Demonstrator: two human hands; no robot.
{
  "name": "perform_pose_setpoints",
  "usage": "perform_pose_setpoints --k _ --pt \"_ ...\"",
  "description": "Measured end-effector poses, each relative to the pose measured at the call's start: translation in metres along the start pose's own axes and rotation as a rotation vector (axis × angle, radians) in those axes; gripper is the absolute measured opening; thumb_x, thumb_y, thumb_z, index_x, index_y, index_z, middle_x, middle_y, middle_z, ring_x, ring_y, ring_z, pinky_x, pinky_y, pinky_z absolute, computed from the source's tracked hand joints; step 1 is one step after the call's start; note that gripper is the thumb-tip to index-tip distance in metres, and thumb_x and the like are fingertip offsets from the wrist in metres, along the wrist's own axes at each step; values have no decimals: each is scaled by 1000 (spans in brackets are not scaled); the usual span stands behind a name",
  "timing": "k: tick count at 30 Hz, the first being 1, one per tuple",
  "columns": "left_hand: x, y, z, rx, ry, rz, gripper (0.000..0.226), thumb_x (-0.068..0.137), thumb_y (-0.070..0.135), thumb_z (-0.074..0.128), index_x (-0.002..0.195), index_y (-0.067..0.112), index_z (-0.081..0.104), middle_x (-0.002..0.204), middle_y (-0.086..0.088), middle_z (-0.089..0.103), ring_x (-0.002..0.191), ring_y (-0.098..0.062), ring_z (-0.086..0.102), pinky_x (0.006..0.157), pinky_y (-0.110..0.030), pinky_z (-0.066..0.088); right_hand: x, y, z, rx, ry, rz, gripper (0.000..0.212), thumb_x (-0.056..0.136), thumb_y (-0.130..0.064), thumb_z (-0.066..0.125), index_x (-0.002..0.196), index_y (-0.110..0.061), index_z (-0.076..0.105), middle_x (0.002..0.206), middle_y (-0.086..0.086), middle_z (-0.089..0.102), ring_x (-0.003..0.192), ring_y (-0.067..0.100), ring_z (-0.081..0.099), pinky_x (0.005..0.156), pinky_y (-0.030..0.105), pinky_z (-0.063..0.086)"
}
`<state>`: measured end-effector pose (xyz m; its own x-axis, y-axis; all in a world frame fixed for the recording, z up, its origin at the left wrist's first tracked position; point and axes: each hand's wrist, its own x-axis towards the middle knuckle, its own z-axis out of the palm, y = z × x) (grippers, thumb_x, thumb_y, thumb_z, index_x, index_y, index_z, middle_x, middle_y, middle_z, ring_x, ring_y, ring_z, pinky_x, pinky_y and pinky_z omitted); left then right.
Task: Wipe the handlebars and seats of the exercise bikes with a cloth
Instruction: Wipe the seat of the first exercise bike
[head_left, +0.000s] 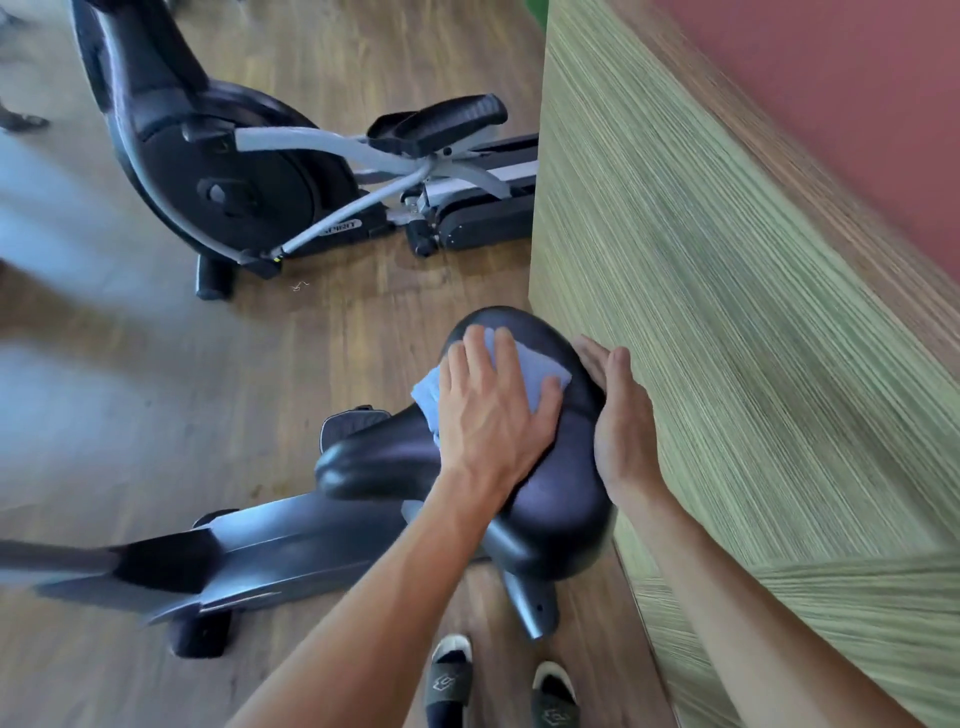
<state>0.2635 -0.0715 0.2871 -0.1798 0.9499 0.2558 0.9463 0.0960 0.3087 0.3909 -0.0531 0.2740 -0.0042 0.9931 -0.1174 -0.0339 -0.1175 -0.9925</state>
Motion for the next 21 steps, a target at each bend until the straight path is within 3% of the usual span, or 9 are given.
perform_pose_setpoints --k 4,7,11,15,18,21 --pt "-73 14 -12 -8 -5 70 60 98 47 48 135 1 52 136 -20 48 113 -37 48 100 -46 41 -3 -3 -6 102 -62 79 66 106 -62 18 139 -25 61 145 -9 58 137 -1 48 125 37 28" --pt "-74 17 -5 0 23 84 62 99 48 47 136 -2 52 140 -24 47 119 -41 48 105 -49 39 -1 -4 -10 146 -118 122 71 95 -75 20 133 -33 64 145 -11 59 138 -1 48 125 38 27" --pt "-12 20 14 20 13 85 64 99 52 40 130 -1 55 134 -25 51 117 -40 49 106 -48 36 4 -6 -13 172 -113 144 70 105 -63 12 138 -24 60 147 -7 57 137 -2 48 125 32 25" --pt "43 25 24 1 18 30 64 95 57 34 112 1 60 110 -20 56 100 -40 52 92 -47 39 11 -10 -21 224 -93 190 73 106 -59 9 149 -16 50 147 -2 56 131 4 53 114 21 35" --pt "26 26 16 -44 47 16 60 93 57 40 116 4 58 112 -17 54 100 -36 50 92 -43 39 13 -11 -30 279 -70 226 77 104 -63 10 152 -14 45 150 1 55 137 13 52 117 29 35" --pt "-39 30 1 -83 23 60 54 94 52 49 123 6 56 125 -17 51 111 -35 48 98 -43 39 12 -12 -30 274 -103 236 80 104 -64 6 153 -12 43 153 1 52 138 8 50 121 31 31"
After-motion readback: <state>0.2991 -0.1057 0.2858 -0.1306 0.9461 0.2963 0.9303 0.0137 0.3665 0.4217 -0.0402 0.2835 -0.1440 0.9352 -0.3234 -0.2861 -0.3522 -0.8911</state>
